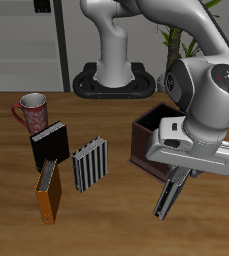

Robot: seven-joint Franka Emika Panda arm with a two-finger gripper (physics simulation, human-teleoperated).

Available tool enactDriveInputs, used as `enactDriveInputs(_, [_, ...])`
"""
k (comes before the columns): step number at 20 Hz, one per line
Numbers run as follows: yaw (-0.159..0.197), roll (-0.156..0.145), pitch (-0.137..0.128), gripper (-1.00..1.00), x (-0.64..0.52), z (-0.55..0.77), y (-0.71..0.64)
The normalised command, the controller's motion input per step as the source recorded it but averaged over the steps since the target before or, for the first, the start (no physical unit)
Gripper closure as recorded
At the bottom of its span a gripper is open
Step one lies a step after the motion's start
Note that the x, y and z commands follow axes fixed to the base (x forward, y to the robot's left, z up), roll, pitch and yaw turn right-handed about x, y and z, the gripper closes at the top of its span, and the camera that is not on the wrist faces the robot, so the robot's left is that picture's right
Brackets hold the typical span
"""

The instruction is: Place the left striped book into the left desk caddy's right compartment

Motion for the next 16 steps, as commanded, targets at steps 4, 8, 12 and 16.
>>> enactDriveInputs(4, [-0.012, -0.046, -0.056, 1.0, -0.3, 0.41, -0.14])
enactDriveInputs(8, [-0.052, -0.084, -0.106, 1.0, -0.62, 0.68, -0.16])
enactDriveInputs(12, [-0.04, -0.049, -0.097, 1.0, -0.64, 0.62, -0.09])
enactDriveInputs(16, [-0.019, -0.026, -0.094, 1.0, -0.65, 0.5, -0.02])
